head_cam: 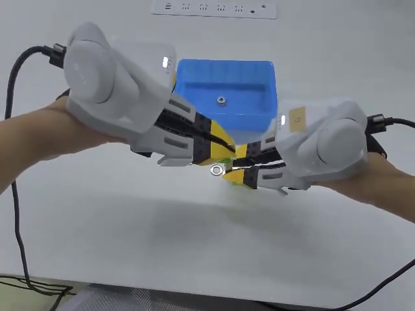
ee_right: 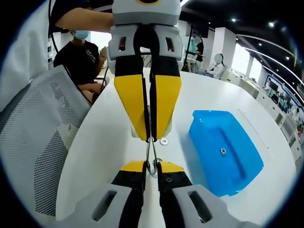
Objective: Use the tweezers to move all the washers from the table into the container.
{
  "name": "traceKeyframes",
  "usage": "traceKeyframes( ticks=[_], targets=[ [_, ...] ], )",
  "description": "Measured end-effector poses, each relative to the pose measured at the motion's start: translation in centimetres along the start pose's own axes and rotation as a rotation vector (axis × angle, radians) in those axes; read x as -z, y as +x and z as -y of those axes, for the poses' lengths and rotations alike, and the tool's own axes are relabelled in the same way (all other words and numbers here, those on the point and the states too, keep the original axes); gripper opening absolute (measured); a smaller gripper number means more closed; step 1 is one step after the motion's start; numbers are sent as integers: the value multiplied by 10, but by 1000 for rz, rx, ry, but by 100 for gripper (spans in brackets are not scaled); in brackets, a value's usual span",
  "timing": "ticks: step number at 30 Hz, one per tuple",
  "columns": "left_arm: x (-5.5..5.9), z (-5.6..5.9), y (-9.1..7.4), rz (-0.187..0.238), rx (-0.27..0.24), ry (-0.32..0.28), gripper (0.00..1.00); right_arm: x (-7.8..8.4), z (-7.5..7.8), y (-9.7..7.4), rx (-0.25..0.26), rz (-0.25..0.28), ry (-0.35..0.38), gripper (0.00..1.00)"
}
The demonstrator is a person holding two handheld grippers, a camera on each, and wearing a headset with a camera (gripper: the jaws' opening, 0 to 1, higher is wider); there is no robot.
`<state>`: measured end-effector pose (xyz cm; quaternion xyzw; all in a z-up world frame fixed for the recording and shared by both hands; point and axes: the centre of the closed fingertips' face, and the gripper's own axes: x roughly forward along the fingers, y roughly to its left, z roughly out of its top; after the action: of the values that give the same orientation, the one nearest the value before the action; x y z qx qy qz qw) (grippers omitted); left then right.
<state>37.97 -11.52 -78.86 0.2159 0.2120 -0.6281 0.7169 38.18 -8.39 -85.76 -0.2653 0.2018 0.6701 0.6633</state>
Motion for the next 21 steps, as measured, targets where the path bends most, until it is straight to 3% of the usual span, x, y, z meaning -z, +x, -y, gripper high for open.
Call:
traceKeyframes(
  ticks=[12,21],
  targets=[
    [0,2,-3,-13,27,-41,6,-2,-2,-1,-4,-7,-9,10],
    [-12,2,-16,-15,16,-29,6,-18,0,-9,6,11,-24,10]
  ],
)
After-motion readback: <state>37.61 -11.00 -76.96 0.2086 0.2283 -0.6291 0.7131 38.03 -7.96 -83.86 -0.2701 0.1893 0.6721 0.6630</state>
